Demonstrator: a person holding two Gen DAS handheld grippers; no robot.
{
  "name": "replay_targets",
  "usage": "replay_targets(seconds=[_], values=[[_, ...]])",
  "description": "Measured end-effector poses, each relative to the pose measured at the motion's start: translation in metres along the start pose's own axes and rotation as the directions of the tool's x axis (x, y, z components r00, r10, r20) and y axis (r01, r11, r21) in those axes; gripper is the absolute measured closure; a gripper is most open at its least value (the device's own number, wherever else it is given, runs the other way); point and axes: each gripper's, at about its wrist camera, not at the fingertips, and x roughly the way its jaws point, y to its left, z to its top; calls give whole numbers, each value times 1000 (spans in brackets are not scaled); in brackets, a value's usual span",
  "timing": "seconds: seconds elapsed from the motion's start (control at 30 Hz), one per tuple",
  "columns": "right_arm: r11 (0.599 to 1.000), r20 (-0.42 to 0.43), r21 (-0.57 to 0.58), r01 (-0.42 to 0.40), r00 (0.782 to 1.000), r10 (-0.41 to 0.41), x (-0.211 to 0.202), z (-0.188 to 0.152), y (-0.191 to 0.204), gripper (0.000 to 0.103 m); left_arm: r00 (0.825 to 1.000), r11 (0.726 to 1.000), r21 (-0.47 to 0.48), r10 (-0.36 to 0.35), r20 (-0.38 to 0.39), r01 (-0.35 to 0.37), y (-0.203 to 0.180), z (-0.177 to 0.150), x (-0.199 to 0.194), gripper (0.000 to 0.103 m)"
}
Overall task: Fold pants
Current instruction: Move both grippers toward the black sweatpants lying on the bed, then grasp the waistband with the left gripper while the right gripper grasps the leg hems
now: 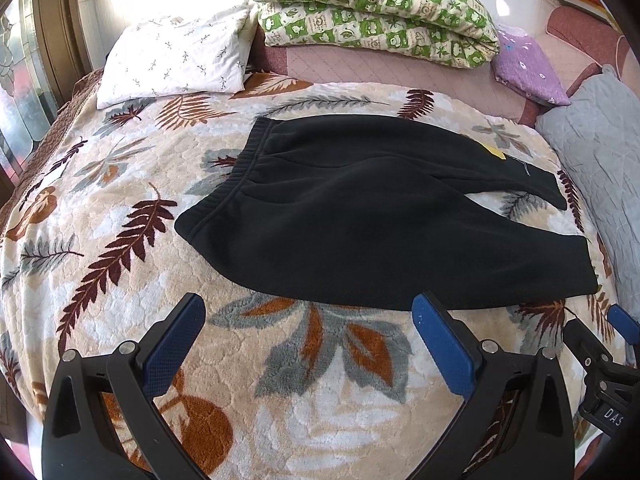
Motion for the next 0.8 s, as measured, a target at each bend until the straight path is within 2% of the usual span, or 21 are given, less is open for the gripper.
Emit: replay_targets(seconds=[0.57, 0.7, 0.8], values=[[999, -10, -3, -49, 999, 49, 22, 29, -11, 0, 999, 999, 41, 30, -18, -29, -10, 23, 23, 0], [997, -8, -23, -72, 997, 72, 29, 46, -21, 0, 998, 999, 43, 1, -67, 2, 0, 52, 35, 0], [997, 4, 8, -71, 997, 71, 36, 71, -49, 0, 994, 998, 58, -30, -105, 36, 14, 87, 47, 0]])
